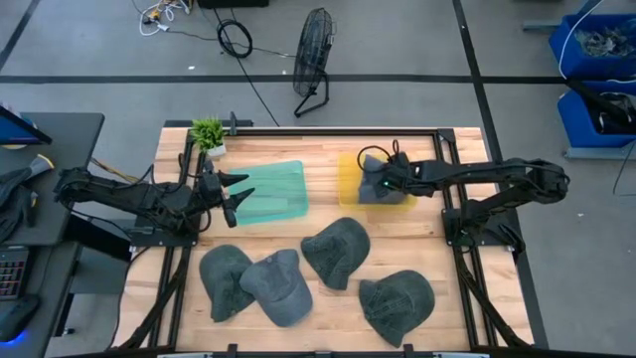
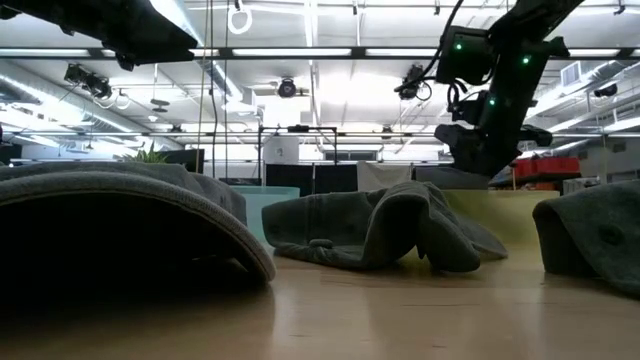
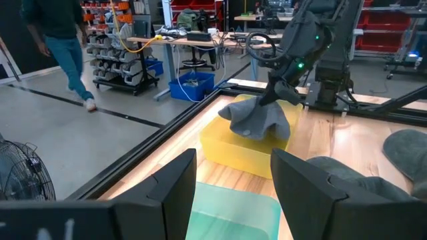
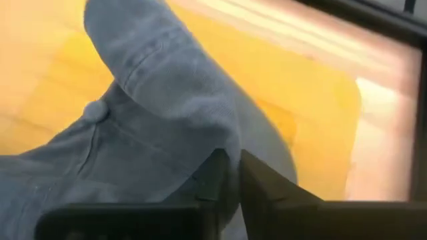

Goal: Pick & Place hat
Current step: Put the dark blue cap into the yellow bin

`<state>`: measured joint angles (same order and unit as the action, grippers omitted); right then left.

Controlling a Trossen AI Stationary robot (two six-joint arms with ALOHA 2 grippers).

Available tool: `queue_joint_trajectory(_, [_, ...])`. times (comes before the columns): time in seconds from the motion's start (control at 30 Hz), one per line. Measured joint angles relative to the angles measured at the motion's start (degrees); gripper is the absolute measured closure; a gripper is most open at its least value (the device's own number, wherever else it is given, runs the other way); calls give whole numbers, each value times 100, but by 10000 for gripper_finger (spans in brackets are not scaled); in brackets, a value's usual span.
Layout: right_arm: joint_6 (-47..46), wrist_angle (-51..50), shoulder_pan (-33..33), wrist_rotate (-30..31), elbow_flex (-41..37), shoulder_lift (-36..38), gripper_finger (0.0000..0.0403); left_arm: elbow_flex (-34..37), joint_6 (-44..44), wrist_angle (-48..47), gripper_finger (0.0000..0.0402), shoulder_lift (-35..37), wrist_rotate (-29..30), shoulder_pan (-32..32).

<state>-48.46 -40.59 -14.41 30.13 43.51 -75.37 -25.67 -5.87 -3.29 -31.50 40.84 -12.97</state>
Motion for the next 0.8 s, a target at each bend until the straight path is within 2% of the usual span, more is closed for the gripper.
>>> queue_joint_trajectory(0.23, [724, 135, -256, 9, 11, 0, 305, 0, 0, 2, 204, 1, 0, 0])
queue_joint_trajectory(0.43, [1614, 64, -265, -436, 615, 0, 267, 0, -3, 2, 204, 1, -72, 0])
queue_joint_trajectory(0.5, [1893, 154, -237, -688, 904, 0, 261, 0, -15, 14, 204, -1, -379, 2])
queue_joint_trajectory(0.67, [2597, 491, -84, -926, 1382, 2, 259, 0, -346, 447, 210, -262, -1698, -2])
queue_joint_trajectory(0.8, [3149, 1123, -46, -1045, 1403, 2, 261, -33, 25, 722, 223, -787, -2557, -4])
